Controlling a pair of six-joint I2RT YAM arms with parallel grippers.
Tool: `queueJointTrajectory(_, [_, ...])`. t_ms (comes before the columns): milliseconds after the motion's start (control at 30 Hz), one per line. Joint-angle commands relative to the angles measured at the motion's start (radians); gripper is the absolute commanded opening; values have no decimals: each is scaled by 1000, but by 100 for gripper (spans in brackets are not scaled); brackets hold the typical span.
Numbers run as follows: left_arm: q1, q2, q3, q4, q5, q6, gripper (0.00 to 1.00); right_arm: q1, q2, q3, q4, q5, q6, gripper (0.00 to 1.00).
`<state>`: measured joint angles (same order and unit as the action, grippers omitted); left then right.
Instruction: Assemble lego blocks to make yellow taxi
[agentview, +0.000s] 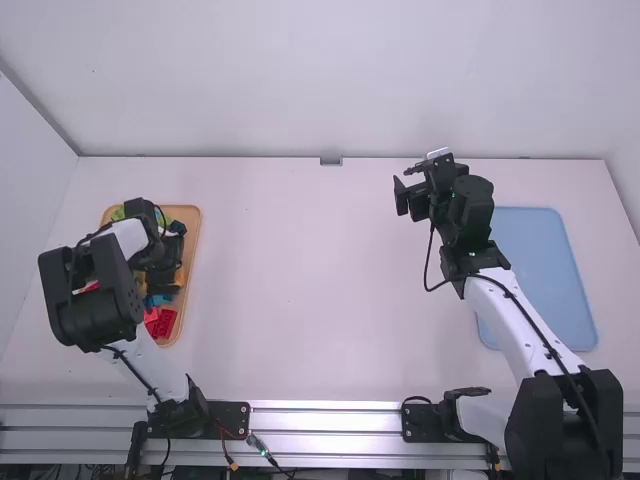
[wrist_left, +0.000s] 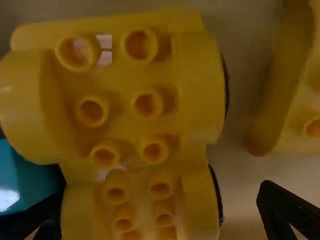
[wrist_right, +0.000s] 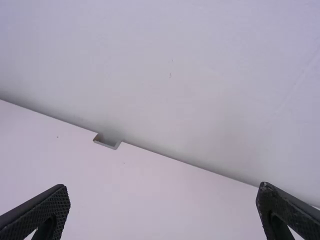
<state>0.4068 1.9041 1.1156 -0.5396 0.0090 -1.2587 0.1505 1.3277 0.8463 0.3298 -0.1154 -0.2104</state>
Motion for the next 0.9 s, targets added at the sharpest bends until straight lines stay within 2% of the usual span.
queueJointTrajectory(0, [6,28,3,26,-51,77,99,2,8,35,0,0,5,99])
queueJointTrajectory(133, [2,28,3,23,-51,56,100,2,8,35,0,-12,5,99])
queueJointTrajectory(167, [-1,28,2,21,-50,47,95,2,8,35,2,-19,5,99])
queueJointTrajectory(333, [2,28,0,21,-21,46,89,1,8,35,4,-19,5,99])
queueJointTrajectory(500, [-3,28,-23,31,-25,5,87,1,8,35,3,-19,5,99])
queueJointTrajectory(633, [3,28,-36,51,-21,6,78,1,8,35,3,-19,5,99])
queueJointTrajectory(700, [7,28,-37,51,-17,6,66,1,8,35,3,-19,5,99])
queueJointTrajectory(867, [-1,28,-36,56,-16,6,70,1,8,35,3,-19,5,99])
